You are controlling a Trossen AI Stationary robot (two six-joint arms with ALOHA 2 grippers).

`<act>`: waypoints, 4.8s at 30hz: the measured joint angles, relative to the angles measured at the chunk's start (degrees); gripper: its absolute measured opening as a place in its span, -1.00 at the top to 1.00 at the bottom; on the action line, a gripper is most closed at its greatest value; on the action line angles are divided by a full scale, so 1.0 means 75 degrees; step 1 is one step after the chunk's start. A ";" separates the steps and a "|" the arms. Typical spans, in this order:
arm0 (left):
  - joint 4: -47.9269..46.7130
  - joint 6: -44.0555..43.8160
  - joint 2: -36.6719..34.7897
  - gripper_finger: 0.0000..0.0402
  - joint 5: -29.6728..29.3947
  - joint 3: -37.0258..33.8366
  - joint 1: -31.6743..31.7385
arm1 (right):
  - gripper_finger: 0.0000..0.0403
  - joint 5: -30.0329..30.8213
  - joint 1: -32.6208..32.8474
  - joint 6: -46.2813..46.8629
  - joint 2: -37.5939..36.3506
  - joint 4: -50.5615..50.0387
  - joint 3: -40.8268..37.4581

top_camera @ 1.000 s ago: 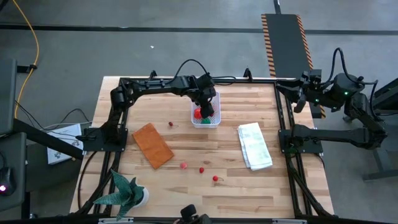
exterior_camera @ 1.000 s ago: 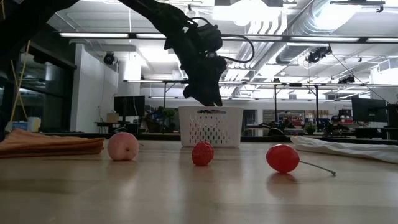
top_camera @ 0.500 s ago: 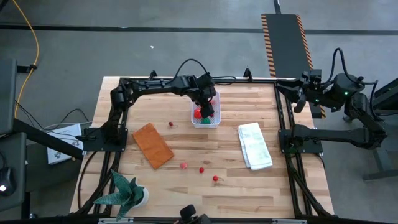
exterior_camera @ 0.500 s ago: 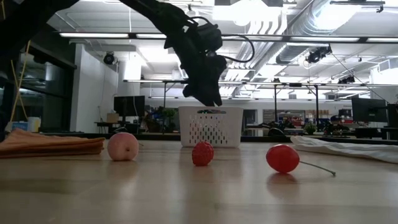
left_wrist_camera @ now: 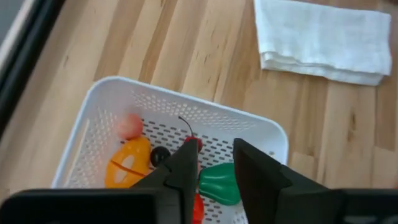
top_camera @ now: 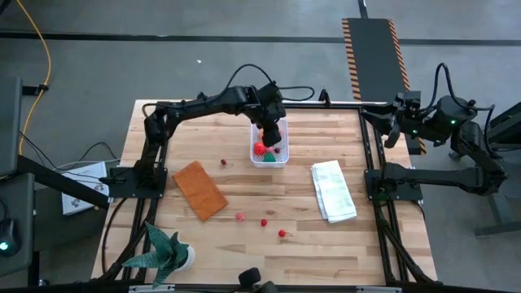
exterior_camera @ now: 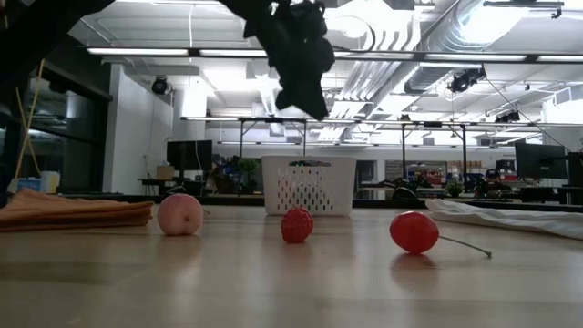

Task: Pick and placing Produce into tupperware
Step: Put the red cherry into the white bin

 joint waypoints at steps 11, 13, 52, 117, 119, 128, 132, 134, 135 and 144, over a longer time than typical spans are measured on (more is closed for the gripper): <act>-0.1505 0.0468 -0.0013 0.99 -0.0033 0.1524 0.0000 | 0.28 -0.0003 0.0001 -0.0003 0.0000 -0.0105 -0.0001; -0.1742 0.0465 -0.0013 0.98 -0.0035 0.1706 0.0000 | 0.28 -0.0003 0.0001 -0.0003 0.0000 -0.0105 -0.0001; -0.5096 0.0229 -0.3026 1.00 0.0338 0.3054 -0.0004 | 0.28 -0.0002 -0.0001 0.0346 0.0000 -0.0093 -0.0001; 0.0680 -0.3332 -1.1344 1.00 0.1297 -0.8542 -0.0006 | 0.28 -0.1080 0.2415 0.2642 0.4016 0.0311 -0.0001; 0.0680 -0.3315 -1.1344 1.00 0.1297 -0.8542 -0.0006 | 0.28 -0.1082 0.2540 0.2791 0.4139 0.0306 -0.0001; 0.0680 -0.3311 -1.1344 1.00 0.1300 -0.8542 -0.0003 | 0.28 -0.1162 0.3125 0.3350 0.4757 0.0290 -0.0001; 0.0680 -0.3311 -1.1344 1.00 0.1302 -0.8542 -0.0003 | 0.28 -0.1163 0.3389 0.3627 0.5106 0.0288 -0.0001; 0.0680 -0.3311 -1.1344 1.00 0.1302 -0.8542 -0.0003 | 0.28 -0.1194 0.3530 0.3795 0.5333 0.0284 -0.0001; 0.0680 -0.3311 -1.1344 1.00 0.1302 -0.8542 -0.0003 | 0.28 -0.1259 0.3598 0.3828 0.5461 0.0293 -0.0001; 0.0680 -0.3312 -1.1344 1.00 0.1302 -0.8542 -0.0003 | 0.28 -0.1620 0.4111 0.4208 0.6578 0.0731 0.0232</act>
